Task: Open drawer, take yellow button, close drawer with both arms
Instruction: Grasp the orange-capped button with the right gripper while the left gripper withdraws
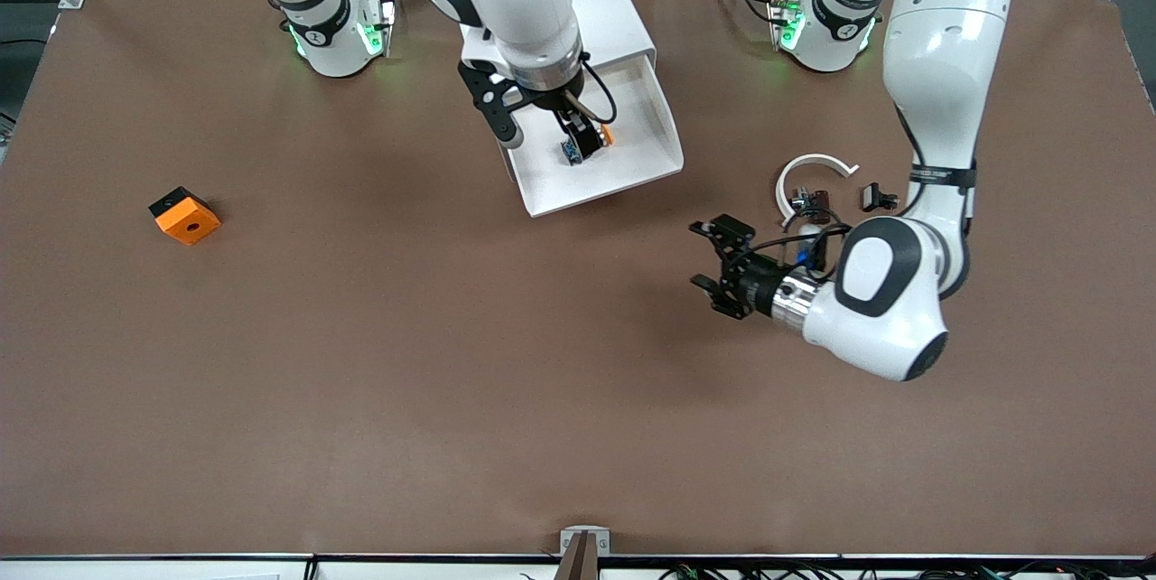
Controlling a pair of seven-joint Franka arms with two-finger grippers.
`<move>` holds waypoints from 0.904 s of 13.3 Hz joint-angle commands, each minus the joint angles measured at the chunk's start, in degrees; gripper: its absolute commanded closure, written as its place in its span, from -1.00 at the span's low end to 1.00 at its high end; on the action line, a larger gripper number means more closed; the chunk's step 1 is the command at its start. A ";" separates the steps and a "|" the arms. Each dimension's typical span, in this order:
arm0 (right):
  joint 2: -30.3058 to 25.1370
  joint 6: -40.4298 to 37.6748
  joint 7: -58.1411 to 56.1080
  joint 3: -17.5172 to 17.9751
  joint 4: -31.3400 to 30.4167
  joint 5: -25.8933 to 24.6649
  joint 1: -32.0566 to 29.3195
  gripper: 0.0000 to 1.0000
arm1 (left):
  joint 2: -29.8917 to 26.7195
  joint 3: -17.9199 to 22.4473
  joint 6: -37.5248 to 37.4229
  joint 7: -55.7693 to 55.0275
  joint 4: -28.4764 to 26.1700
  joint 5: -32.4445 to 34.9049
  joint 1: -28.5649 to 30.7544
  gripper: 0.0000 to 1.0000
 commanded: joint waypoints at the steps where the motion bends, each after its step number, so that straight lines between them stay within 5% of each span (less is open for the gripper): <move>1: 1.98 -0.84 1.43 -0.40 0.94 -6.58 2.83 -1.00 | -0.98 2.81 -0.27 10.74 1.76 5.29 -0.39 -1.00; 12: 6.20 -0.23 0.99 -0.40 0.49 -7.05 3.10 -1.00 | -10.12 8.62 2.37 53.02 1.67 24.47 -0.57 -1.00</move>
